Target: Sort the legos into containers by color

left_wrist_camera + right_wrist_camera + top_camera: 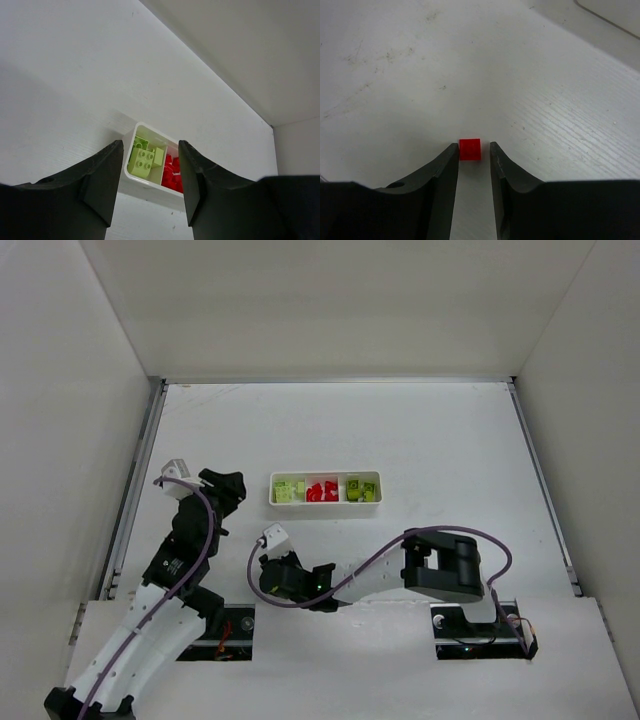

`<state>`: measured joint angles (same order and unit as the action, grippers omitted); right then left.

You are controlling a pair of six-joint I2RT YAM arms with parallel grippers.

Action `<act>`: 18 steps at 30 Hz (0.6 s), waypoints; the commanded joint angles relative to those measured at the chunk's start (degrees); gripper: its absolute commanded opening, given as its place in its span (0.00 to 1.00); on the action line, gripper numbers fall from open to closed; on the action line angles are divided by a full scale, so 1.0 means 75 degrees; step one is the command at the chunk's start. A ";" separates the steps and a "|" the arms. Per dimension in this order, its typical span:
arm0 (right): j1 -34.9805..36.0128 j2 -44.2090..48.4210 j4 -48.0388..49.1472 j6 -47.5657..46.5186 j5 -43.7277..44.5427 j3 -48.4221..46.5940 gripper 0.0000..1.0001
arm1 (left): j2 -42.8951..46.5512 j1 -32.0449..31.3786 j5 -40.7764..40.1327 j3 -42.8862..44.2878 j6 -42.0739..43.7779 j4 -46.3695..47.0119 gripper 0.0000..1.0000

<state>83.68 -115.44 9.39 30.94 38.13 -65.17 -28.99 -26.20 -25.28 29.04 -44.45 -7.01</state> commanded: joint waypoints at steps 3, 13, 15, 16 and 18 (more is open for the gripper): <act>0.0227 -0.0160 -0.0139 -0.0223 0.0154 -0.0089 0.29 | 0.0115 0.0288 -0.0028 0.0078 0.0009 -0.0038 0.47; 0.0123 0.1431 0.0318 -0.0246 0.0494 0.0941 0.21 | 0.0069 0.0452 0.0101 -0.0180 -0.0156 0.0008 0.50; -0.0146 0.1994 0.0424 -0.0281 0.0471 0.1234 0.21 | -0.0071 0.0452 0.0124 -0.0134 -0.0098 -0.0050 0.52; -0.0299 0.2264 0.0494 -0.0328 0.0436 0.1387 0.21 | -0.0118 0.0417 0.0171 -0.0122 -0.0062 -0.0050 0.53; -0.0731 0.2803 0.0704 -0.0514 0.0377 0.1691 0.21 | -0.0154 0.0347 0.0230 -0.0191 -0.0062 -0.0027 0.55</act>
<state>82.37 -100.86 9.93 29.06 39.77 -54.26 -29.74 -22.96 -24.38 28.12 -44.93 -8.01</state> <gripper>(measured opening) 0.241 0.543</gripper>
